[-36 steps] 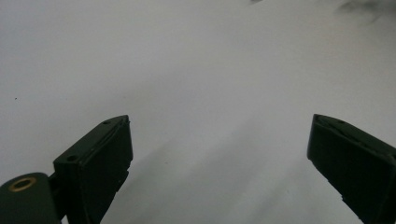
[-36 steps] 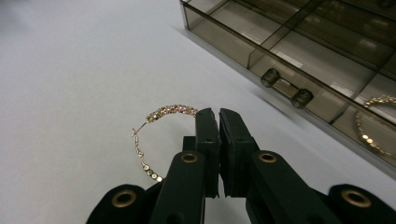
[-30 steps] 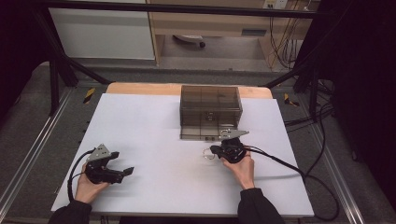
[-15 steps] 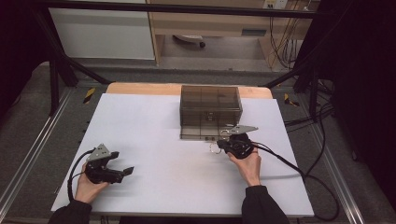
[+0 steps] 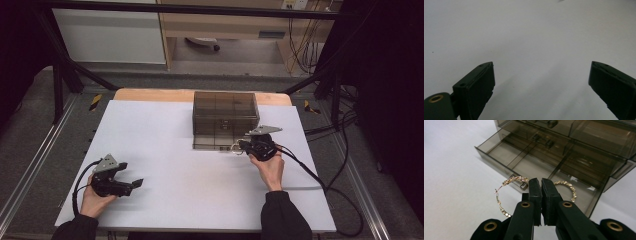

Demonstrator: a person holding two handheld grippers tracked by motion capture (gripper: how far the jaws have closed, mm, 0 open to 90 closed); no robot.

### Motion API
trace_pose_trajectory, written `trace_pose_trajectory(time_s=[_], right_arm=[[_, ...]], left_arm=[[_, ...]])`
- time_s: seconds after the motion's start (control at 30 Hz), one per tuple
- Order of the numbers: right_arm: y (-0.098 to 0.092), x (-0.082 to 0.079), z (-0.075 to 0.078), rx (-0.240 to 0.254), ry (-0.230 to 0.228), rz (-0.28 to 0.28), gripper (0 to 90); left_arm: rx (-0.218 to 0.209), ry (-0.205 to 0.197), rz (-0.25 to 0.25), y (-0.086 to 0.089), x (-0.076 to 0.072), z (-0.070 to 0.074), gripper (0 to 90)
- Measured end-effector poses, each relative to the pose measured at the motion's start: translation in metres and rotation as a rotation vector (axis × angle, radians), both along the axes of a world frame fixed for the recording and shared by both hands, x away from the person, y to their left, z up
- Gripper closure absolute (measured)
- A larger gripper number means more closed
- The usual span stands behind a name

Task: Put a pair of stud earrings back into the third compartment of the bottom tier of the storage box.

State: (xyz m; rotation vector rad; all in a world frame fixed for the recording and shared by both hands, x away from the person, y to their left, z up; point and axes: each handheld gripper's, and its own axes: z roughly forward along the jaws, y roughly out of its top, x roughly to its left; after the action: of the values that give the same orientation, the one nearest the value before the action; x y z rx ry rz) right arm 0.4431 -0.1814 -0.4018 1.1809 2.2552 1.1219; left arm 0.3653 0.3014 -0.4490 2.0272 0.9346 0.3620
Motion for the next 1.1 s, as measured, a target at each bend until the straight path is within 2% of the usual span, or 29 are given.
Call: trace_pose_trajectory(time_s=[0.3, 0.43, 0.77, 0.9, 1.1], right_arm=[[-0.004, 0.017, 0.000, -0.012, -0.003, -0.049, 87.5], [-0.006, 0.025, -0.002, -0.029, -0.001, -0.073, 87.5], [-0.012, 0.042, -0.008, -0.033, 0.002, -0.112, 87.4], [-0.014, 0.048, -0.014, -0.032, 0.004, -0.132, 87.4], [-0.010, 0.055, -0.024, -0.063, 0.017, -0.142, 87.4]], left_arm=[[0.004, -0.001, -0.002, 0.000, 0.000, 0.000, 6.6], [0.003, 0.000, 0.000, 0.000, 0.000, 0.000, 6.6], [0.004, 0.001, -0.001, 0.000, 0.001, -0.001, 6.6], [0.004, 0.002, -0.001, 0.000, 0.001, -0.001, 6.6], [0.005, 0.002, -0.001, 0.000, 0.001, -0.001, 6.6]])
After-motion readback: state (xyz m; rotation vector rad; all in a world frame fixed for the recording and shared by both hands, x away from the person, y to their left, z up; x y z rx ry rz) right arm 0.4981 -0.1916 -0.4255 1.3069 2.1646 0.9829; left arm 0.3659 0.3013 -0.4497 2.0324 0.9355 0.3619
